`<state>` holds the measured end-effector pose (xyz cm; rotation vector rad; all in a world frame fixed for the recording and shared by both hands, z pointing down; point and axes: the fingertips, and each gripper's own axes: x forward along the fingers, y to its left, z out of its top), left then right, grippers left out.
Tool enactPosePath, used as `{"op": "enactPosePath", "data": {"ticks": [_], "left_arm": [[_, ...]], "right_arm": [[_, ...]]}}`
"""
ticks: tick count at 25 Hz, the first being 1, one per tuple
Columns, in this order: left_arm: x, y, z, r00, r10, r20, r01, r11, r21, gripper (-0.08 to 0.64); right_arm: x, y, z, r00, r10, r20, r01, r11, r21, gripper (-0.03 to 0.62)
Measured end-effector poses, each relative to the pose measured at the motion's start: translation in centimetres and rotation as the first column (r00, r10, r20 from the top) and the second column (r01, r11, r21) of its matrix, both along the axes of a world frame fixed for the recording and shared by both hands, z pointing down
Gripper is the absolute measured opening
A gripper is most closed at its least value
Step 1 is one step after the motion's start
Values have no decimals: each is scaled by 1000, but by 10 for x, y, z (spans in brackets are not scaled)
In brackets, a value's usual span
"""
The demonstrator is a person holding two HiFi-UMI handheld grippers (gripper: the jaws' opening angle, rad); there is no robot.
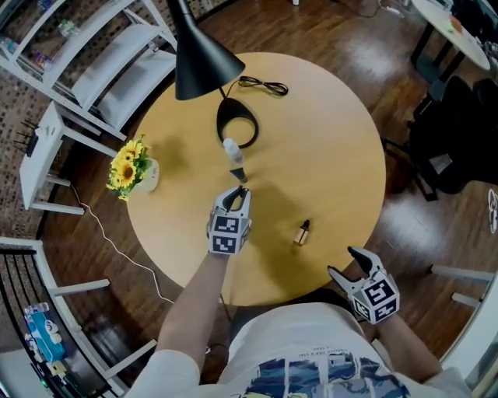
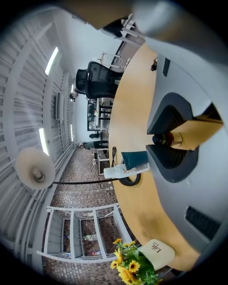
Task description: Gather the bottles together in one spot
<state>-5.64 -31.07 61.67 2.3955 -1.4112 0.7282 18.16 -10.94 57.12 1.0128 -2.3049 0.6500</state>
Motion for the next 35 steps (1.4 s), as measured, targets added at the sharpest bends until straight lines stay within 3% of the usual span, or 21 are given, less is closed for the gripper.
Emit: {"op": "enactPosePath", "data": {"ticks": [7,10,12,18,26,30,35], "left_arm": [[8,1,2,999,40,30,-40,999,9,72],[12,2,-3,997,68,43,-69,998,11,143],[13,4,-8,995,78,56,-79,997,22,151],[-9,27,-43,999,-13,42,11,999,43,160],[-52,122,-88,983,-144,-116,142,989,-29,160],[-73,182,-109,974,-166,-157,164,986,-23,160],[-106,269,-110,966,-185,-182,171,981,-86,161]], "right_arm": [[3,5,3,1000,2,13,-2,1000,-9,310],[5,8,3,1000,6,16,-6,1000,-1,310],[6,8,3,1000,7,21,-7,1000,7,310],[-5,5,-5,998,-11,56,7,999,54,310],[-42,20,-22,991,-87,105,76,992,98,310],[-59,38,-38,991,-93,98,80,989,124,310],[-80,90,-55,996,-55,74,44,987,152,310]]}}
